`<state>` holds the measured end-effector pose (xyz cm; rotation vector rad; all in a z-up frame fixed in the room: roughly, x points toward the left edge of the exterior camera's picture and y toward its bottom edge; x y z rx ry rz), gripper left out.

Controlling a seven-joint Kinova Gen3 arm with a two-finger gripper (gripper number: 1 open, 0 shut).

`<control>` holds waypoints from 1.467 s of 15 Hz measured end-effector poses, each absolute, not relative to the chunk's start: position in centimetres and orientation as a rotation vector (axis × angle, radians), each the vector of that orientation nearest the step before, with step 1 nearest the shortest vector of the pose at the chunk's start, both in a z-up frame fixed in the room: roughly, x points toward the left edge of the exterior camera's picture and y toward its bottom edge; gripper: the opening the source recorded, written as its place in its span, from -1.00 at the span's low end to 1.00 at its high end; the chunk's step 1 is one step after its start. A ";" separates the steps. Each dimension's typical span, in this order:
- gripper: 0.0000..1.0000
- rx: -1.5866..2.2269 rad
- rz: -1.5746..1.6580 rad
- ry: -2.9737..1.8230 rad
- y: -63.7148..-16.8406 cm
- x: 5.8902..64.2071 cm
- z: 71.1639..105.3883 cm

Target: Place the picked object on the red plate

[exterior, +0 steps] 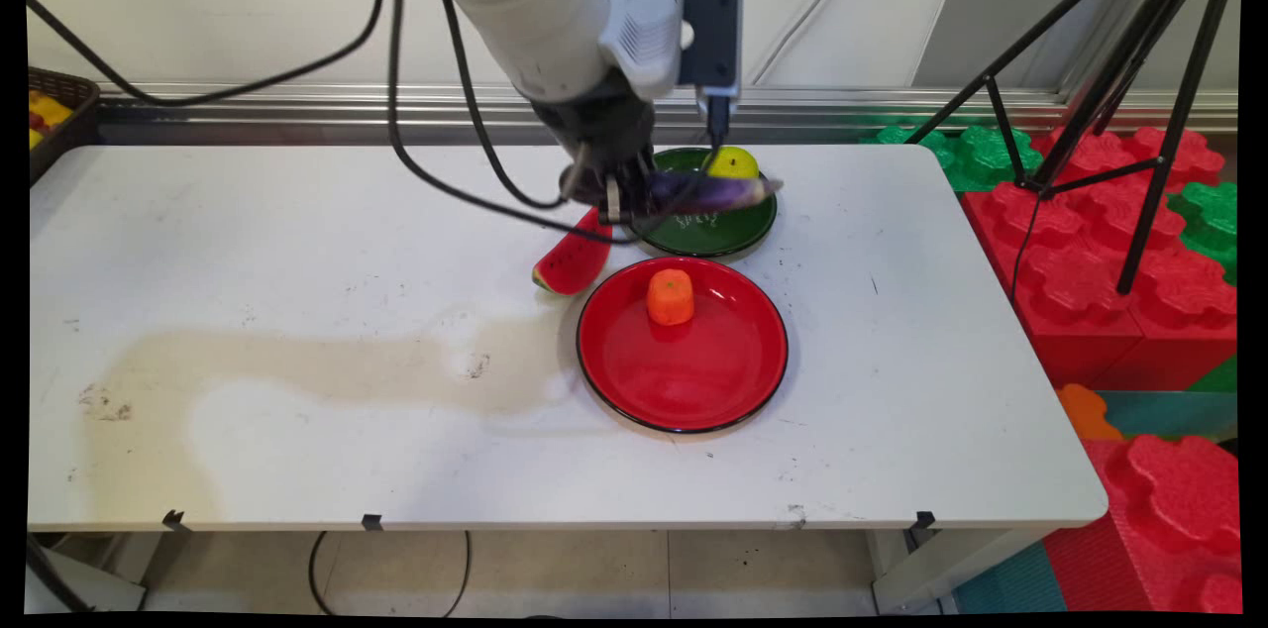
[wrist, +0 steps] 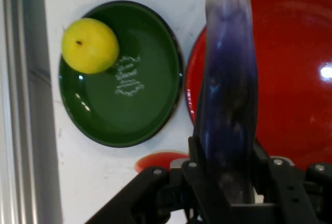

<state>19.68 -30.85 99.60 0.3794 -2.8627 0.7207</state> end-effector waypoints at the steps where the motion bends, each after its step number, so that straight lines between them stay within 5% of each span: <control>1: -1.00 0.388 0.713 -2.871 -30.7 19.2 99.1; 22: -1.00 0.272 0.475 -2.952 -33.0 12.5 84.3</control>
